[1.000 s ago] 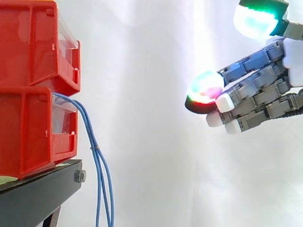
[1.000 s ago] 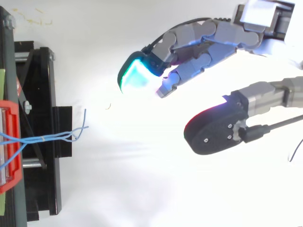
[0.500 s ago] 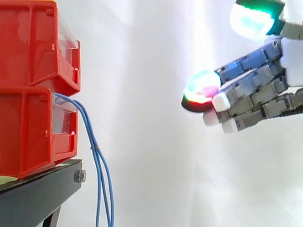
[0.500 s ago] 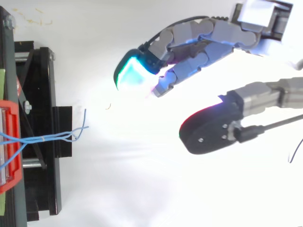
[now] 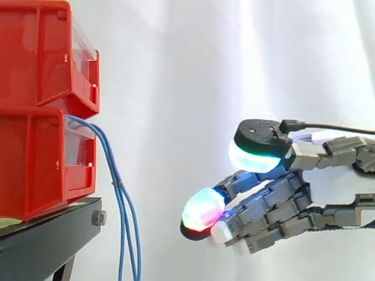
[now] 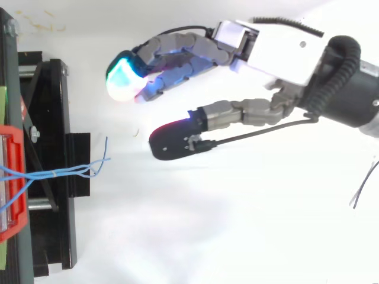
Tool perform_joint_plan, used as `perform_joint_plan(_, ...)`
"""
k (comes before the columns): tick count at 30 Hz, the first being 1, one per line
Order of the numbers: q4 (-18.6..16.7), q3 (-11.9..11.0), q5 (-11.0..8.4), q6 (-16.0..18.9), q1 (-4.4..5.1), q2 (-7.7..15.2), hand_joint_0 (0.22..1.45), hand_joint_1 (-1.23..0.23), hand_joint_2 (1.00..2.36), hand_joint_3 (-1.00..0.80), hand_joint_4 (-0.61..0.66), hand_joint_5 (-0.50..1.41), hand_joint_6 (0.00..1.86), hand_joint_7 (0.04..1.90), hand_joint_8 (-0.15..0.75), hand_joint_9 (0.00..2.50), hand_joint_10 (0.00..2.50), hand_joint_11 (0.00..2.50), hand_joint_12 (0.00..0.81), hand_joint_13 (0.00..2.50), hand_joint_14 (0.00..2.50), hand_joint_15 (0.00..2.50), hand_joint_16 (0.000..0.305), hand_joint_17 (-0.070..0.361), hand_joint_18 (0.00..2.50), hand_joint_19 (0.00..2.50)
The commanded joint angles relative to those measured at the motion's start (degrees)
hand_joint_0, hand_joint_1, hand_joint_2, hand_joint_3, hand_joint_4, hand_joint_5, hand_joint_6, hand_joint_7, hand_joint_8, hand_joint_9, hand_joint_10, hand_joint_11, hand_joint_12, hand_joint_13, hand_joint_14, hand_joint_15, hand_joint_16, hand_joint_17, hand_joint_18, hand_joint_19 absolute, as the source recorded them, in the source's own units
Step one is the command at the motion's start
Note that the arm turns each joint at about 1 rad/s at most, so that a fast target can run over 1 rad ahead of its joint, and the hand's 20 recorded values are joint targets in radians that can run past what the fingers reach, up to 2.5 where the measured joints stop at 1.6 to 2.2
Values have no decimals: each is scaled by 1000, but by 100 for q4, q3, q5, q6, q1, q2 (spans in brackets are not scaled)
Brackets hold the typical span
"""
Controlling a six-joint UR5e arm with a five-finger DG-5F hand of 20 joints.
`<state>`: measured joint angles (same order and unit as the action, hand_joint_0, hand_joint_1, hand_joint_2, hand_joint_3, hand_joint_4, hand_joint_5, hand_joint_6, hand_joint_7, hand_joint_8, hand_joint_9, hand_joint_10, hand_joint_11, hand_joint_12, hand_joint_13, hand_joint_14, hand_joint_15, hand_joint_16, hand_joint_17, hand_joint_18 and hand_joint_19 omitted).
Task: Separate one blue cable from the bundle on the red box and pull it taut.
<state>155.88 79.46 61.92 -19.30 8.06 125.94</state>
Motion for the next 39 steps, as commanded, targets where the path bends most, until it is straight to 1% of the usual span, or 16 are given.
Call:
perform_joint_plan(1, -621, -9, -74, -294, 47, 194, 528, -649, 1000, -500, 319, -156, 502, 737, 309, 744, 5, 217, 391, 560, 5, 162, 46, 103, 451, 206)
perform_joint_plan(2, -919, -71, -66, -434, 64, 273, 528, -652, 1000, -500, 324, -153, 502, 741, 309, 744, 5, 218, 390, 561, 5, 162, 46, 103, 451, 214)
perform_joint_plan(4, -1130, -88, -66, -513, 82, 379, 528, -652, 1000, -500, 324, -150, 502, 746, 308, 744, 5, 218, 390, 562, 5, 162, 46, 103, 454, 213)
perform_joint_plan(6, -1438, -150, -66, -557, 170, 510, 527, -656, 1000, -500, 327, -147, 502, 759, 308, 743, 6, 225, 390, 563, 5, 163, 46, 103, 455, 213)
perform_joint_plan(8, -1464, -150, -57, -566, 179, 510, 527, -656, 1000, -500, 337, -141, 502, 773, 309, 743, 6, 223, 390, 562, 5, 163, 46, 103, 456, 213)
perform_joint_plan(10, -1482, -150, -66, -645, 258, 510, 526, -658, 1000, -500, 342, -136, 502, 787, 308, 744, 5, 220, 390, 562, 5, 163, 46, 104, 456, 217)
perform_joint_plan(13, -1499, -150, -57, -698, 302, 581, 526, -659, 1000, -500, 350, -130, 502, 809, 309, 747, 5, 222, 390, 563, 5, 161, 46, 104, 457, 222)
perform_joint_plan(16, -1526, -176, -57, -663, 302, 669, 526, -660, 1000, -500, 357, -125, 503, 819, 310, 748, 6, 222, 392, 564, 5, 167, 46, 104, 463, 229)
perform_joint_plan(17, -1614, -203, -48, -592, 311, 800, 525, -661, 1000, -500, 358, -124, 503, 821, 312, 752, 5, 217, 392, 568, 5, 172, 46, 104, 464, 229)
perform_joint_plan(20, -1684, -396, -30, -452, 311, 941, 524, -661, 1000, -500, 364, -121, 503, 824, 313, 757, 5, 225, 394, 570, 5, 169, 46, 104, 466, 239)
perform_joint_plan(25, -1614, -466, -4, -513, 328, 959, 523, -661, 1000, -500, 358, -117, 503, 826, 313, 758, 5, 212, 394, 573, 5, 170, 46, 104, 467, 238)
perform_joint_plan(28, -1833, -475, 14, -513, 328, 1117, 523, -661, 1000, -500, 359, -116, 503, 830, 313, 761, 7, 219, 392, 575, 5, 174, 46, 104, 472, 244)
perform_joint_plan(31, -2044, -475, 40, -522, 328, 1152, 524, -661, 1000, -500, 366, -106, 503, 863, 316, 765, 6, 221, 392, 578, 7, 175, 46, 104, 476, 245)
perform_joint_plan(34, -2044, -563, 66, -566, 337, 1143, 529, -660, 1000, -500, 367, -97, 503, 924, 314, 772, 7, 229, 390, 584, 5, 175, 46, 103, 481, 246)
perform_joint_plan(38, -1904, -668, 101, -566, 346, 1143, 549, -658, 1002, -466, 316, -76, 503, 1103, 311, 782, 6, 236, 383, 589, 6, 177, 45, 100, 484, 253)
perform_joint_plan(39, -1781, -791, 163, -566, 346, 1143, 561, -660, 1004, -439, 268, -69, 503, 1214, 312, 781, 6, 238, 380, 588, 6, 175, 44, 98, 487, 258)
